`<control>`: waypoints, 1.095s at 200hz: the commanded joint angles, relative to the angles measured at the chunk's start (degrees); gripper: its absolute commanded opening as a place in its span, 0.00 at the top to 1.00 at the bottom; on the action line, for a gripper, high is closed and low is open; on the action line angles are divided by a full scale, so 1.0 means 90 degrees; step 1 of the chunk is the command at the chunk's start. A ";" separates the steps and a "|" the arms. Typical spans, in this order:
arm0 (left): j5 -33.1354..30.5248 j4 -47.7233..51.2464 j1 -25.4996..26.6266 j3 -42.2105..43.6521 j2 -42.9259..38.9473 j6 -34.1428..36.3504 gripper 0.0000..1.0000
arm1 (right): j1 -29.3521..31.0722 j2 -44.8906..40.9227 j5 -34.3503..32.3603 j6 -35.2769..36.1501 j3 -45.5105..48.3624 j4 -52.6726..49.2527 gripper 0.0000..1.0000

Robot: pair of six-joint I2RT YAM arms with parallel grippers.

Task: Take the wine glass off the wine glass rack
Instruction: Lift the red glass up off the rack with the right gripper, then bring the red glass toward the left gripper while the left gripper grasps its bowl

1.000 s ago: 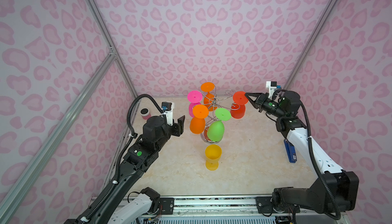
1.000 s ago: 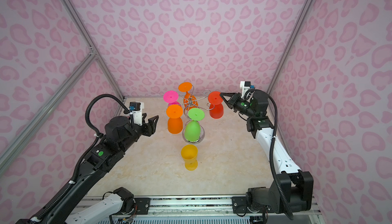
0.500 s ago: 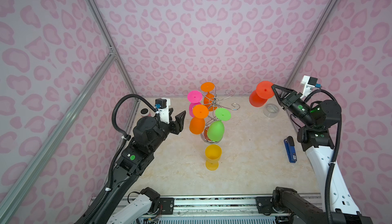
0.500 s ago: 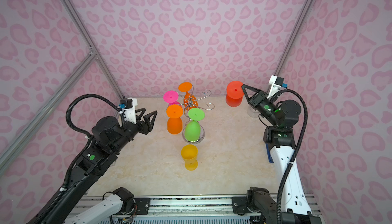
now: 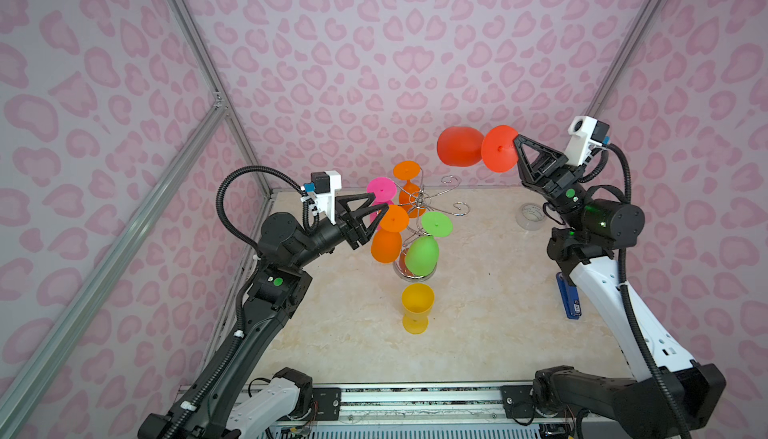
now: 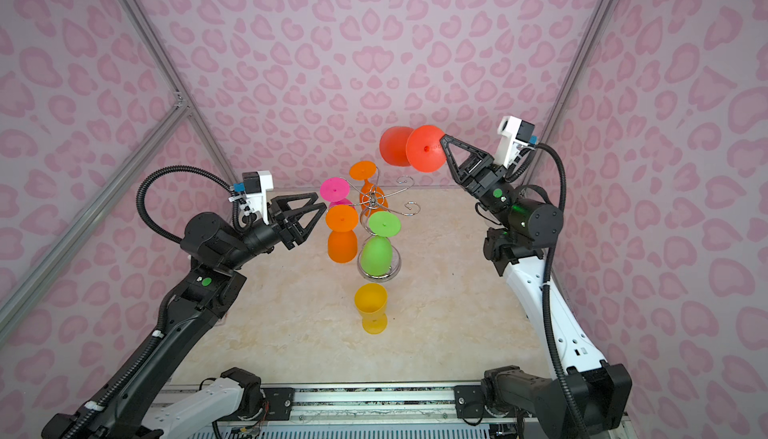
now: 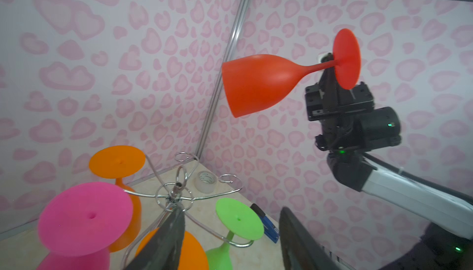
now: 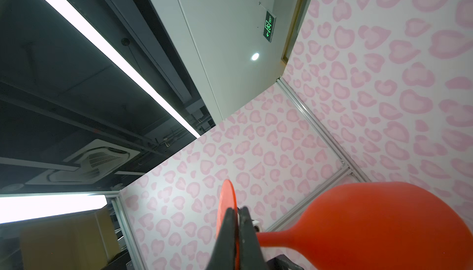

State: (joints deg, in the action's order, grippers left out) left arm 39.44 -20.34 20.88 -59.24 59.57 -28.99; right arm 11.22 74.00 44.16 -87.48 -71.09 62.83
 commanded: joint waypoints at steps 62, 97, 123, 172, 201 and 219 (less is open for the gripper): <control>0.1448 -0.2018 -0.0033 -0.0322 0.0871 -0.0962 0.40 | 0.0785 0.1534 -0.0620 -0.2233 -0.0315 0.2941 1.00; 0.1405 -0.2067 -0.0096 -0.0587 0.1244 -0.0958 0.40 | 0.0986 0.1640 -0.0620 -0.2213 -0.0228 0.2942 1.00; 0.1259 -0.2113 -0.0245 -0.0577 0.1354 -0.0883 0.39 | 0.1043 0.1637 -0.0628 -0.2203 -0.0163 0.2942 1.00; 0.1154 -0.2257 -0.0493 -0.0573 0.1503 -0.0843 0.39 | 0.1168 0.1740 -0.0629 -0.2265 -0.0069 0.2931 1.00; 0.1355 -0.2604 -0.0487 -0.0700 0.1672 -0.1121 0.39 | 0.1251 0.1842 -0.0639 -0.2279 -0.0076 0.2942 1.00; 0.1435 -0.2854 -0.0480 -0.0715 0.1757 -0.1334 0.38 | 0.1306 0.1921 -0.0656 -0.2315 -0.0115 0.2937 1.00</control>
State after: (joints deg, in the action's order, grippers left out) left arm 50.70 -40.12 16.56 -64.84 74.50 -38.17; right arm 22.46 90.41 38.57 -107.74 -71.79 87.22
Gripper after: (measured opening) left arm 0.614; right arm 0.049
